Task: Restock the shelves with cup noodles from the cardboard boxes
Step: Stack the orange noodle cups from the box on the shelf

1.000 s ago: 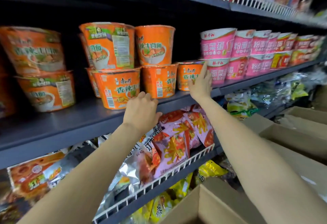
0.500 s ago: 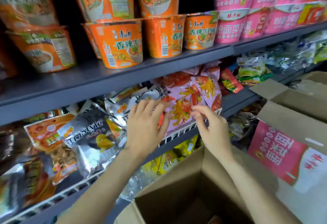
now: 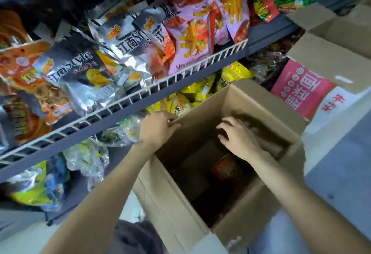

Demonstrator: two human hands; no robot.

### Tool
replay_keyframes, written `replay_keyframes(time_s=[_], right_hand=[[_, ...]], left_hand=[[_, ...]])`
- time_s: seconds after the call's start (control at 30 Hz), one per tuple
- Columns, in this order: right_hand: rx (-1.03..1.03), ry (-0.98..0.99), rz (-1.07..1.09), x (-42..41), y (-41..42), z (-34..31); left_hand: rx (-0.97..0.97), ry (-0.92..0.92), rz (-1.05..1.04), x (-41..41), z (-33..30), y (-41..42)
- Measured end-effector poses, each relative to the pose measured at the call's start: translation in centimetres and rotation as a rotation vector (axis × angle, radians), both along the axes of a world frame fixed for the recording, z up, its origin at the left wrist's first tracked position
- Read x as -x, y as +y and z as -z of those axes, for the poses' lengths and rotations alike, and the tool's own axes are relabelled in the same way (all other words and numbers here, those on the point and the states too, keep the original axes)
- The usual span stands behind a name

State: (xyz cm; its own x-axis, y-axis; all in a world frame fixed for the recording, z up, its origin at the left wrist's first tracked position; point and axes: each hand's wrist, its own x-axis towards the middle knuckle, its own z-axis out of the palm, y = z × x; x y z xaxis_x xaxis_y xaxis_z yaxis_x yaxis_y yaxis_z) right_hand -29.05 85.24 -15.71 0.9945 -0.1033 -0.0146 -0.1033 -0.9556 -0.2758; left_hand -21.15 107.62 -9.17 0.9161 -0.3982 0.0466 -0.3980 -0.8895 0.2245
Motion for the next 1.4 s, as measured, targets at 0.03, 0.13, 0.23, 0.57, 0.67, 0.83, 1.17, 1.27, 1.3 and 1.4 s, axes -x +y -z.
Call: replay_keyframes(time_s=[0.03, 0.13, 0.23, 0.57, 0.67, 0.83, 1.17, 1.27, 1.3, 1.4], right_hand=[[0.018, 0.000, -0.004, 0.5, -0.2, 0.0], [0.098, 0.109, -0.031, 0.8, -1.4, 0.0], [0.062, 0.271, 0.044, -0.3, -2.6, 1.6], [-0.108, 0.546, 0.396, 2.5, 0.1, 16.1], [-0.121, 0.494, 0.453, 2.5, 0.7, 18.5], [-0.180, 0.435, 0.530, 2.1, 0.8, 19.4], [-0.388, 0.114, 0.536, 0.6, -0.1, 10.4], [-0.395, 0.120, 0.426, 1.8, -0.2, 5.2], [-0.416, 0.101, 0.405, 2.3, -0.3, 3.4], [-0.496, -0.004, 0.345, 3.6, -0.8, -1.9]], left_hand=[[0.022, -0.059, 0.045, 0.9, -0.1, -0.4], [0.122, -0.270, 0.195, 3.2, -1.2, -1.7], [0.172, -0.343, 0.254, 4.4, -1.7, -2.1], [0.149, -0.504, 0.361, 7.7, -0.3, -2.9], [0.090, -0.512, 0.375, 8.7, 0.1, -3.2], [0.088, -0.569, 0.363, 9.0, 1.0, -2.7], [0.079, -0.540, 0.418, 6.7, 0.8, -3.4], [0.040, -0.487, 0.395, 4.5, 0.8, -3.3], [0.009, -0.464, 0.371, 3.9, 0.8, -3.2], [-0.100, -0.293, 0.255, 2.4, 0.4, -3.6]])
